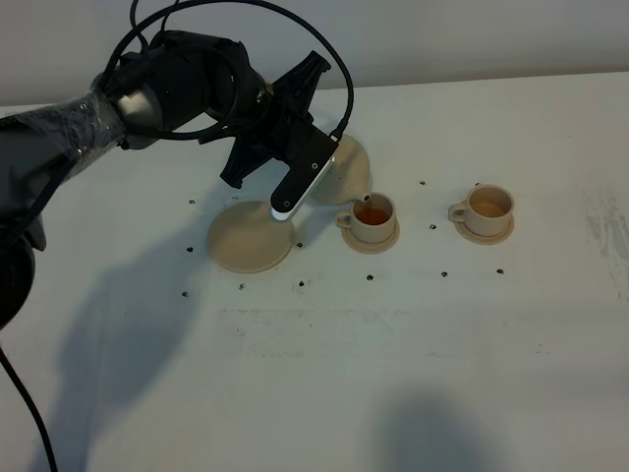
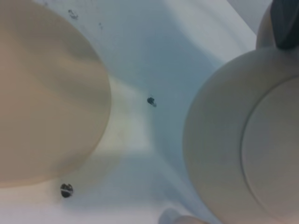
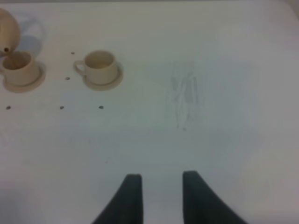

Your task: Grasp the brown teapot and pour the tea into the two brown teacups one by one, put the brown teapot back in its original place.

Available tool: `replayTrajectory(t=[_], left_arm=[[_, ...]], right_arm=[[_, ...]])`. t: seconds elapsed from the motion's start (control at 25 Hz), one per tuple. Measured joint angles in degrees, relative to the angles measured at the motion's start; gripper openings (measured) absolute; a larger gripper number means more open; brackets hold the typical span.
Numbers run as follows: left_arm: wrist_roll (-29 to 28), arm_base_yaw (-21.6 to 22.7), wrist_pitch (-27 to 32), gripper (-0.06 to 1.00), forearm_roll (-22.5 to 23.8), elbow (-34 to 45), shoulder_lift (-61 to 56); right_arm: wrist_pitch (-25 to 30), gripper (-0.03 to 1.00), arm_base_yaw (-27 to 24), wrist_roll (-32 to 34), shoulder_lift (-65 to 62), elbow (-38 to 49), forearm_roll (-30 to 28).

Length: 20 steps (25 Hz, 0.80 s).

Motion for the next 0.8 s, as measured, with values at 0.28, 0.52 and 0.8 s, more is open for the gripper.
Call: replayTrajectory(t=[0.28,0.52,0.8], left_arm=[[-0.06,-0.29,-0.2,0.12,0.88,0.0,0.0],[0.0,-0.39,-0.2,0.12,1.75,0.0,0.02],[0.0,-0.84,-0.53,0.12,2.58,0.0,0.02]], right_arm=[[0.0,0.23,0.0,0.0,0.0,0.0,0.0],[0.0,0.23,0.0,0.0,0.0,0.0,0.0],[0.0,0.23,0.0,0.0,0.0,0.0,0.0]])
